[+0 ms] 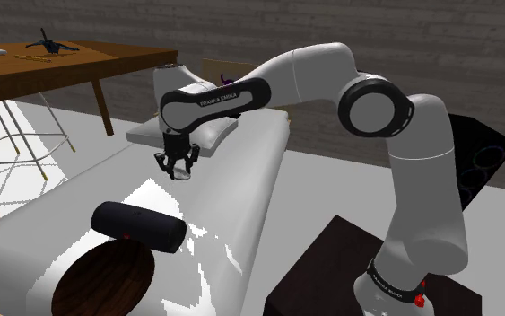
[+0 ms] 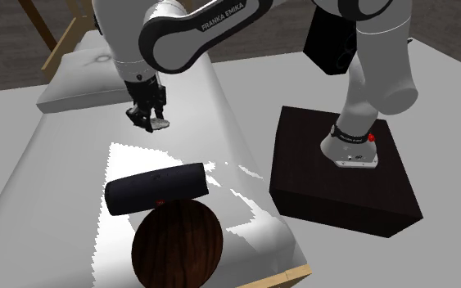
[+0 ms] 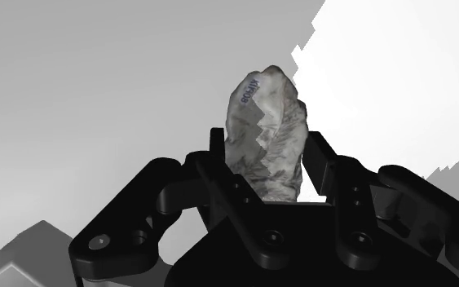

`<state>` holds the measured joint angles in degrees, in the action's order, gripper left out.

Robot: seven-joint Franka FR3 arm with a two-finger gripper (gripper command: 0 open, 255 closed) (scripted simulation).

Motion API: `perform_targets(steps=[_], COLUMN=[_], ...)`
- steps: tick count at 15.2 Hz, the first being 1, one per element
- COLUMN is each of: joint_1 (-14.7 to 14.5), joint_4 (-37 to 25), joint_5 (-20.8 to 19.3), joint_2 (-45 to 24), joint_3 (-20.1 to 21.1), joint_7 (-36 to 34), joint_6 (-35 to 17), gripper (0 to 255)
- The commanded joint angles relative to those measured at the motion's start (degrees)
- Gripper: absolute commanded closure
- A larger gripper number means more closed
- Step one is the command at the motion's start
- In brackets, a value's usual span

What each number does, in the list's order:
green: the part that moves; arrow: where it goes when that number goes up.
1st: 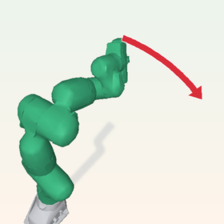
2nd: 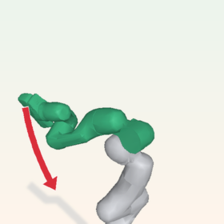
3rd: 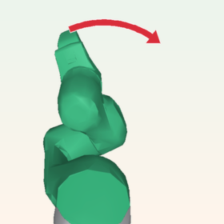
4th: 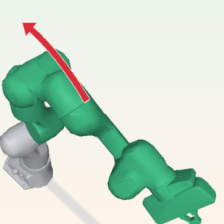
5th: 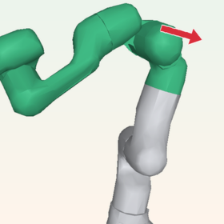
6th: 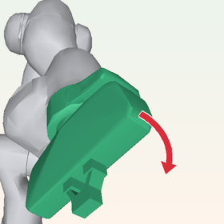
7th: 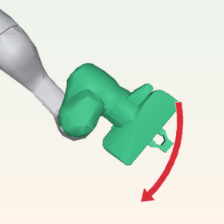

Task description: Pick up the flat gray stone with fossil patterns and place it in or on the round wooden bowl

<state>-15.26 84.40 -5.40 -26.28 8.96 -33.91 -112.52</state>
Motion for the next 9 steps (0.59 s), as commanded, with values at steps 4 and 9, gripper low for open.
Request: perform_targets(steps=[4, 9], joint_1=[-0.04, -0.14], joint_4=[-2.95, -6.35], joint_5=[0.18, 0.29], joint_2=[0.61, 0.91], joint_3=[0.08, 0.15], joint_7=[0.23, 0.39], joint_6=[3.58, 7.27], gripper=[255, 255])
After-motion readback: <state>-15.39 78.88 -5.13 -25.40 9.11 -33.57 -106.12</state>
